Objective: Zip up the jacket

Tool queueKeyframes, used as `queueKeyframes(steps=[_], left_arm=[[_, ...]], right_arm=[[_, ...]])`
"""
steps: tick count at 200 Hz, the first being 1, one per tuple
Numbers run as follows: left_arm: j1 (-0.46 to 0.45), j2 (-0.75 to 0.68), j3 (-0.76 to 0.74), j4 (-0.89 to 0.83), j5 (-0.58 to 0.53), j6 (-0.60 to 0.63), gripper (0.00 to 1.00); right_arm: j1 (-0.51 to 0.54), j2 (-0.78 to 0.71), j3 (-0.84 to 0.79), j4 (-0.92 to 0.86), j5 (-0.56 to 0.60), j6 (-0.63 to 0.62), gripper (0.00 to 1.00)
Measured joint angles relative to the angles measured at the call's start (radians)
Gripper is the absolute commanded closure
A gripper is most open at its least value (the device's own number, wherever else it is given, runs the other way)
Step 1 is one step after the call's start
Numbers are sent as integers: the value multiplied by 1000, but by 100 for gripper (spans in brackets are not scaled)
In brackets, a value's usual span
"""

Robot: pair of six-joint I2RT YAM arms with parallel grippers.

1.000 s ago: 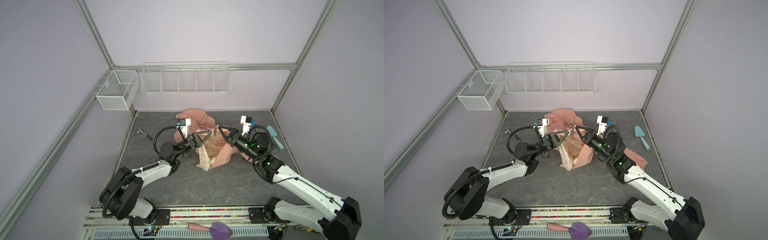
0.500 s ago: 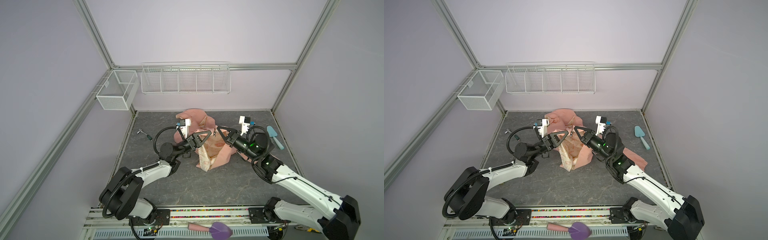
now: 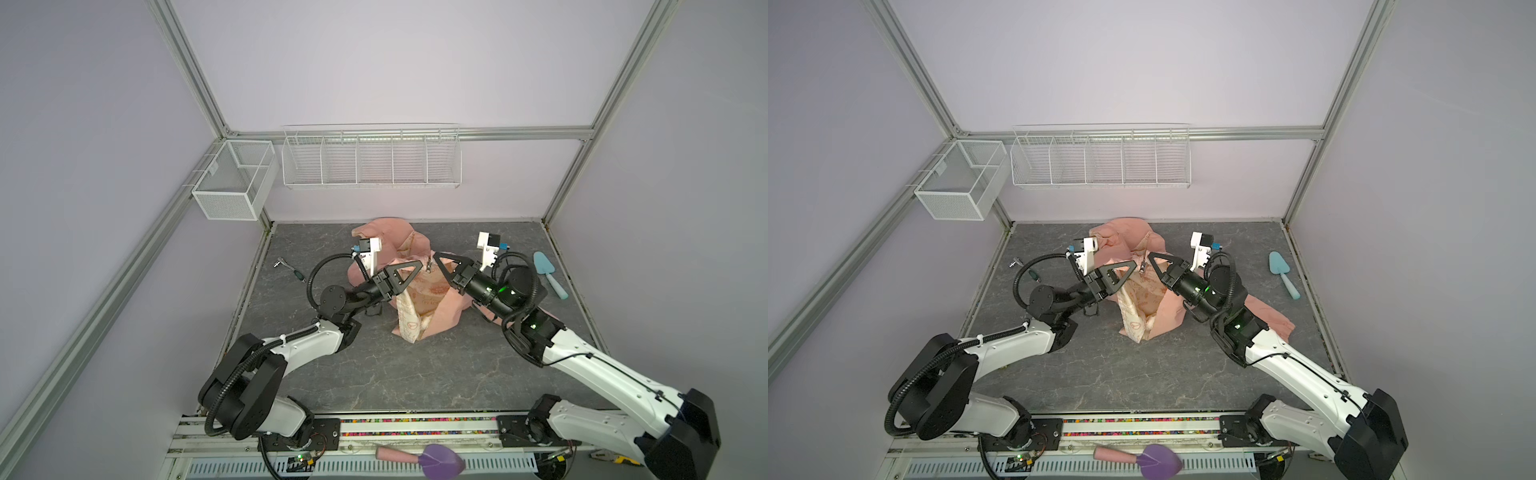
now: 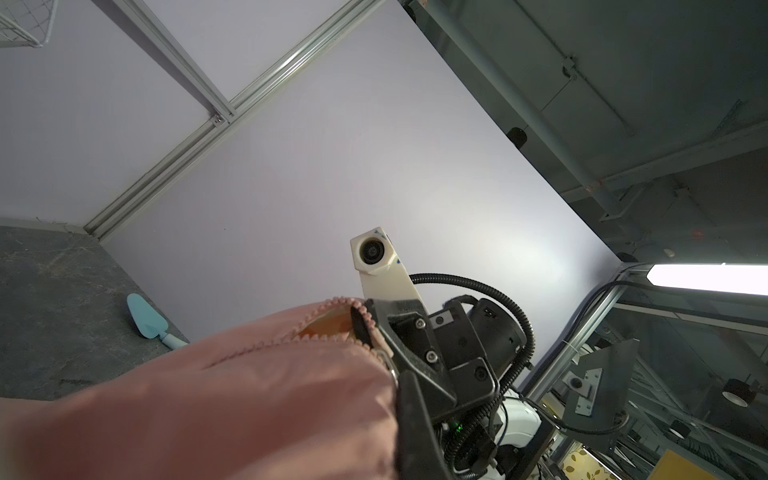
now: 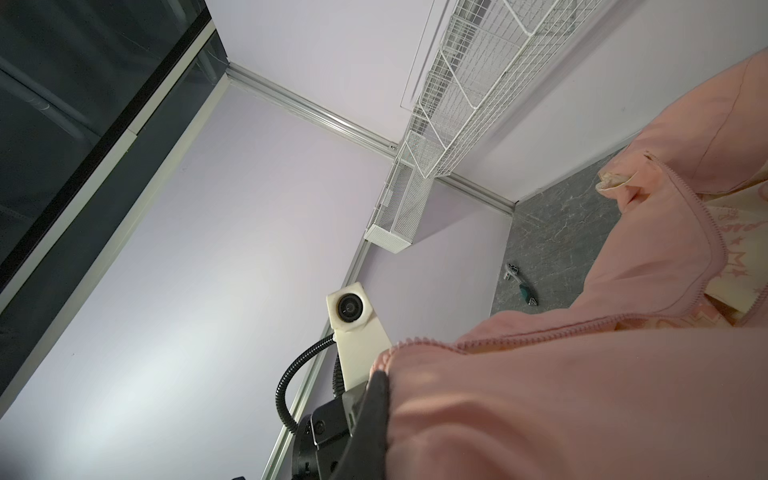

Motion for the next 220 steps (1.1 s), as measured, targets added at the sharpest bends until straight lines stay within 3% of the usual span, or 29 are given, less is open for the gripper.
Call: queueKeyframes(steps=[220], left_arm=[[0, 0, -3, 0, -7, 0, 100]], right_arm=[[19, -16, 0, -38, 48, -1, 94]])
